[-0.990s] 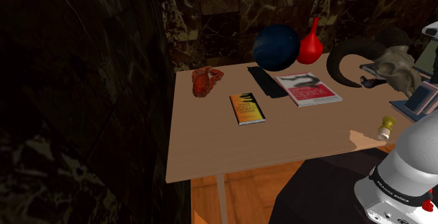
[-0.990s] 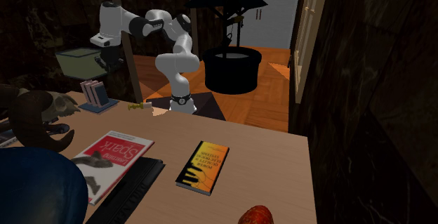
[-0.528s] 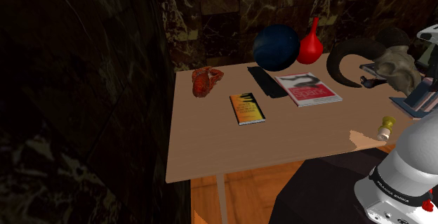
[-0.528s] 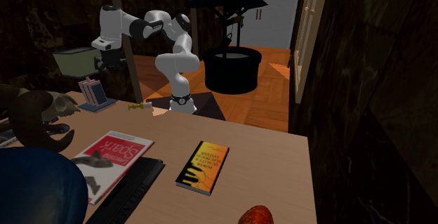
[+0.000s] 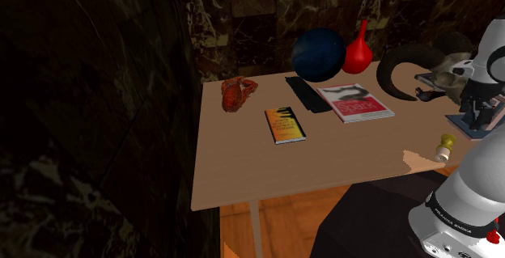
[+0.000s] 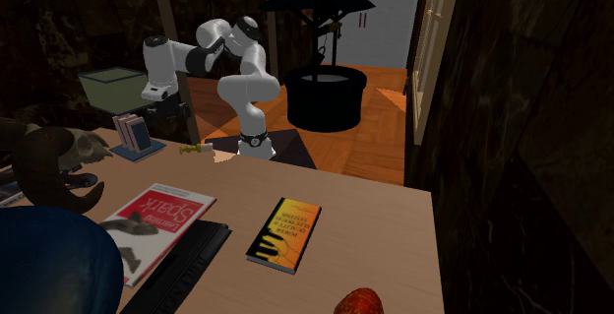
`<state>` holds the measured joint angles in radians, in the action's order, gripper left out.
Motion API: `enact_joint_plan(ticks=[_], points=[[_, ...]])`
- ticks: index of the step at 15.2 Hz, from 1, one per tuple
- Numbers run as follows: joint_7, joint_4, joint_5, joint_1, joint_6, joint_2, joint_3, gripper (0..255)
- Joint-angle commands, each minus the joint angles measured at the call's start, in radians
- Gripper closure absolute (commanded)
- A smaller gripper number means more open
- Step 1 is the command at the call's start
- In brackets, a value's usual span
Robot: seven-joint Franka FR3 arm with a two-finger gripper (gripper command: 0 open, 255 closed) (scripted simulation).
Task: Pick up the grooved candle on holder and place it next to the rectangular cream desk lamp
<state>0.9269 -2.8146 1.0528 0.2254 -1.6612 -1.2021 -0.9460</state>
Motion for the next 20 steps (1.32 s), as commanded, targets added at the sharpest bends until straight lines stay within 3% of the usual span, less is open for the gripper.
enact_joint_plan(ticks=[1,4,11,19,20], points=[[0.007,-0.029,0.011,-0.02,-0.016,0.022,-0.048,0],[0.014,-0.06,0.027,-0.044,-0.037,0.049,-0.105,0],[-0.002,-0.095,0.151,-0.04,-0.126,0.094,-0.239,0],[-0.002,-0.095,0.151,-0.04,-0.126,0.094,-0.239,0],[-0.002,-0.095,0.151,-0.04,-0.126,0.094,-0.239,255]])
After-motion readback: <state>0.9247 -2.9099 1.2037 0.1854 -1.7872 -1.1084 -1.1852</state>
